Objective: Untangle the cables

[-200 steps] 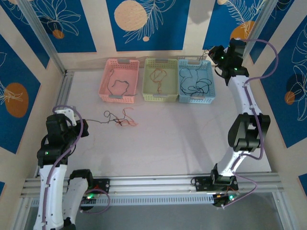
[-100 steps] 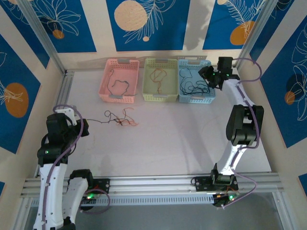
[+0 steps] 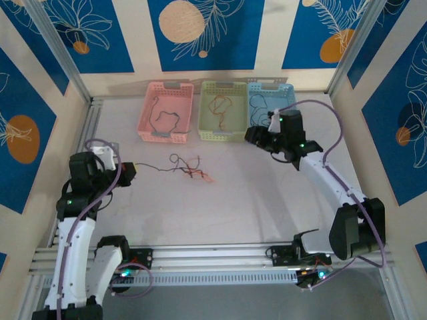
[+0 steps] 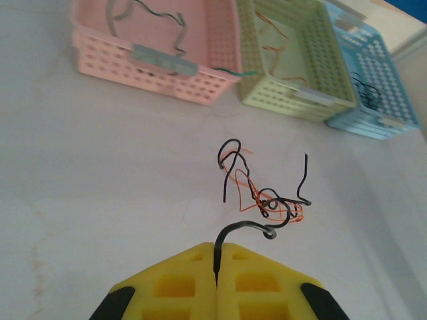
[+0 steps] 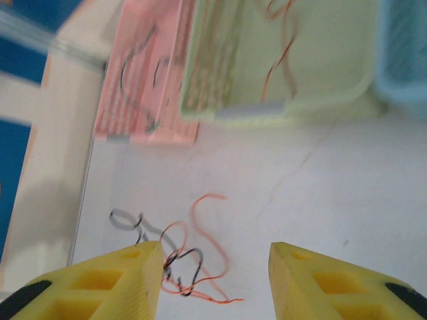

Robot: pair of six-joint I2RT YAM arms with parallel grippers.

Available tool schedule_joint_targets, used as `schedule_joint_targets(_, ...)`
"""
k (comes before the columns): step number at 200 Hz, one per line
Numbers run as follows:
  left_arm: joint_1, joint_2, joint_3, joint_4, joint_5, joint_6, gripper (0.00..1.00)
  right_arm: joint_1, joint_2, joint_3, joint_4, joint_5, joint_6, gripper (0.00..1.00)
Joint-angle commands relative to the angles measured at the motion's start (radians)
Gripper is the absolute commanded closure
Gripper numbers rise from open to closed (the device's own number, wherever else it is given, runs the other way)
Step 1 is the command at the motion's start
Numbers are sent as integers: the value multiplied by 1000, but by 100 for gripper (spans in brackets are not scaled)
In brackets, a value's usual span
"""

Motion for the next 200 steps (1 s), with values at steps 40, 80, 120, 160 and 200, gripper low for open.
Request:
schedule_joint_targets(40,-34,77,-10,15,64,4,100,195,93,-86,19,-141,-131,54)
schedule_joint_targets(80,-34,104,-7,0,38,5,100,278,209,-75,36,-128,-129,51)
schedule_joint_targets(120,-34,99,-7,-1,27,5,100,316,294,-63,19,-88,-154,51)
schedule_joint_targets(160,-34,98,-5,-4,22,5,100,318,376,-35,-10,-103,-169,51)
schedule_joint_targets(200,-34,96,-5,-4,20,7,100,332,435,-15,-11,-111,-175,52)
